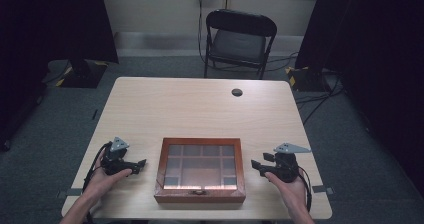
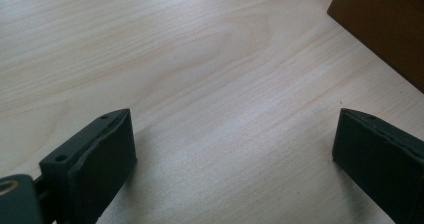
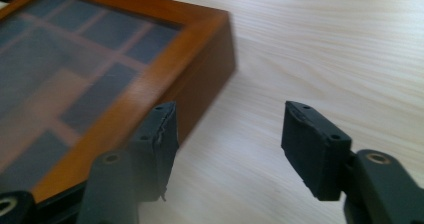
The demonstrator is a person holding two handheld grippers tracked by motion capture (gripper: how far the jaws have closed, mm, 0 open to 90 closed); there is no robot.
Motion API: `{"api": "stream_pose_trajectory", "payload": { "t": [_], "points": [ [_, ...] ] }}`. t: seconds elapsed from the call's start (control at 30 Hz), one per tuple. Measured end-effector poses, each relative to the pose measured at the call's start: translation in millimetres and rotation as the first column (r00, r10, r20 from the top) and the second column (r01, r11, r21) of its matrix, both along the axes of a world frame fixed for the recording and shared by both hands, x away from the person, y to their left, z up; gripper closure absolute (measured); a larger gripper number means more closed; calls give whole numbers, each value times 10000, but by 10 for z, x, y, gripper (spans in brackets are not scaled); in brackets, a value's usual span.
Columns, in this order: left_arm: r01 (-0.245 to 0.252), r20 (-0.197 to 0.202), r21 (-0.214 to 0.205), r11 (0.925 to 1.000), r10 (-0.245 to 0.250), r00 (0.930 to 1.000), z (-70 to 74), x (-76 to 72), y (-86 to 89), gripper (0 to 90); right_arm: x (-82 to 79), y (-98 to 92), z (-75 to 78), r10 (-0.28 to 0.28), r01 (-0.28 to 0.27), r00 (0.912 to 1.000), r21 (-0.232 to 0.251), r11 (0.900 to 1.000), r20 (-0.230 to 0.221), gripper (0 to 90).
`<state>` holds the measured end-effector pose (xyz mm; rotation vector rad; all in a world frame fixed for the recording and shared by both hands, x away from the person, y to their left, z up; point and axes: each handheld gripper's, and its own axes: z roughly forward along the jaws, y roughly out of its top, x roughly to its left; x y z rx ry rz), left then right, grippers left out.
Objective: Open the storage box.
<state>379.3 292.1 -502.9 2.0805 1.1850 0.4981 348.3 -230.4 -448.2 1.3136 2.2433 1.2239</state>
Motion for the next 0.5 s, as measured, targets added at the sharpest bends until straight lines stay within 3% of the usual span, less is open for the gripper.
{"api": "stream_pose_trajectory", "payload": {
  "t": [0.07, 0.1, 0.13, 0.17, 0.2, 0.23, 0.27, 0.3, 0.37, 0.4, 0.43, 0.5],
  "points": [
    [3, -1, -1, 10000, -3, 10000, 0, 0, 0, 29, -38, 121, 46, 575, -573, 9982, 117, 9983, -181, 392],
    [3, -1, -1, 10000, -3, 10000, 0, 0, 0, 29, -38, 121, 46, 575, -573, 9982, 117, 9983, -181, 392],
    [11, 2, 9, 10000, -11, 10000, 0, 1, 1, 29, -70, 209, 79, 998, -996, 9949, 147, 9949, -159, 398],
    [11, 2, 9, 10000, -11, 10000, 0, 1, 1, 29, -70, 209, 79, 998, -996, 9949, 147, 9949, -159, 398],
    [0, 0, 2, 10000, 0, 10000, 0, 0, 0, 29, -96, 290, 129, 1404, -1399, 9900, 339, 9896, -108, 418],
    [0, 0, 2, 10000, 0, 10000, 0, 0, 0, 29, -96, 290, 129, 1404, -1399, 9900, 339, 9896, -108, 418],
    [2, -1, -2, 10000, -2, 10000, 0, 1, 0, 29, -119, 382, 174, 1934, -1929, 9811, 483, 9800, -58, 435],
    [2, -1, -2, 10000, -2, 10000, 0, 1, 0, 29, -119, 382, 174, 1934, -1929, 9811, 483, 9800, -58, 435],
    [0, 4, 2, 10000, 0, 10000, 0, 0, 0, 29, -135, 498, 211, 2400, -2391, 9707, 477, 9698, -147, 461],
    [8, 5, 14, 10000, -8, 10000, 0, 1, 1, 29, -138, 582, 232, 2806, -2792, 9596, 577, 9585, -179, 479],
    [8, 5, 14, 10000, -8, 10000, 0, 1, 1, 29, -138, 582, 232, 2806, -2792, 9596, 577, 9585, -179, 479],
    [-2, -1, -4, 10000, 2, 10000, 0, 0, 0, 29, -138, 709, 271, 3324, -3309, 9430, 637, 9415, -154, 498]
  ]
}}
